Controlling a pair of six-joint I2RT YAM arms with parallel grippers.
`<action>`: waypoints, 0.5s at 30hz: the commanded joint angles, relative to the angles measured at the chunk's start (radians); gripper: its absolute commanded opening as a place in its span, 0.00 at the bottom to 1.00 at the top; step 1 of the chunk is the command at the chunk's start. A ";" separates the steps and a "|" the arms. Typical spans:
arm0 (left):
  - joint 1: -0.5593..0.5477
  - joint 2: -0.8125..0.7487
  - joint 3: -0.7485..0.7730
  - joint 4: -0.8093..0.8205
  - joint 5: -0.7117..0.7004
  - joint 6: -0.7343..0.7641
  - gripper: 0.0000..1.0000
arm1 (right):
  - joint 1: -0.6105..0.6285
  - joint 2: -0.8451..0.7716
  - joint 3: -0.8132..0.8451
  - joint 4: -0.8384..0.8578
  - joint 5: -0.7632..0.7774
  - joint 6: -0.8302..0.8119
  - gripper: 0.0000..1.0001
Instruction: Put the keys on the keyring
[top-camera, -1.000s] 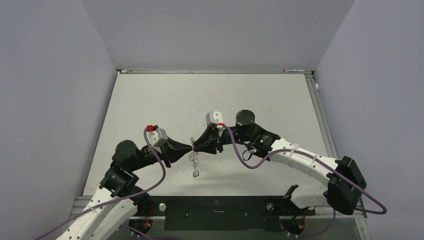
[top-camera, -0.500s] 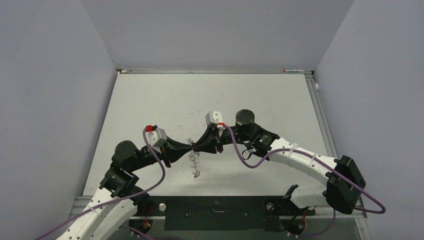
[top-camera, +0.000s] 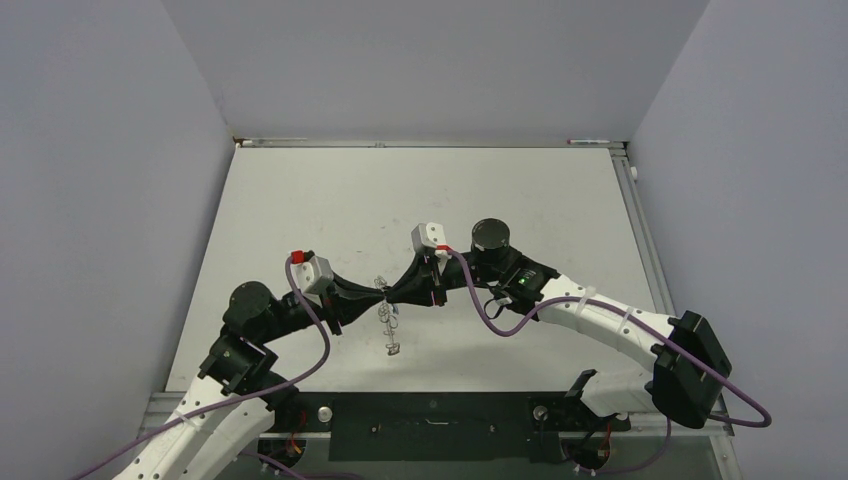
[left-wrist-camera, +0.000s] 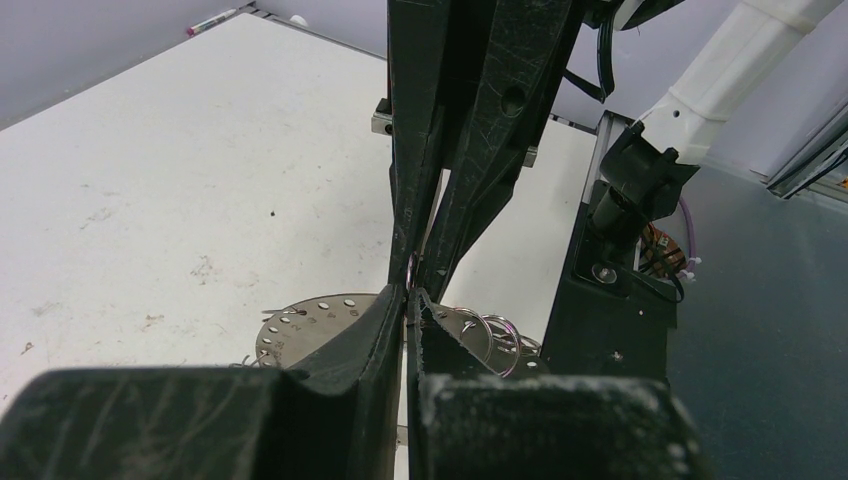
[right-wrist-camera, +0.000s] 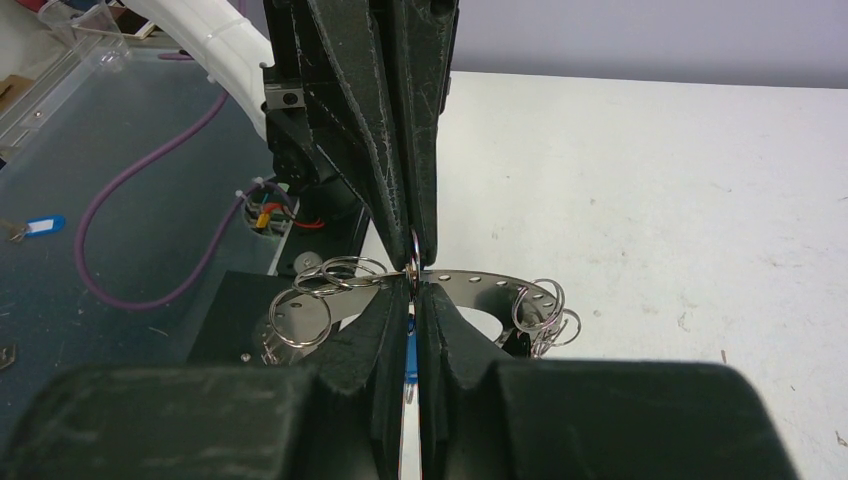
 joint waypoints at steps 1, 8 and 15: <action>-0.006 -0.003 0.013 0.069 0.021 -0.005 0.00 | -0.006 -0.009 0.046 0.053 -0.005 -0.029 0.05; -0.006 0.003 0.016 0.061 0.016 0.002 0.07 | -0.005 -0.040 0.067 -0.077 0.067 -0.099 0.05; -0.006 0.003 0.018 0.057 0.011 0.003 0.08 | -0.005 -0.054 0.068 -0.130 0.076 -0.141 0.05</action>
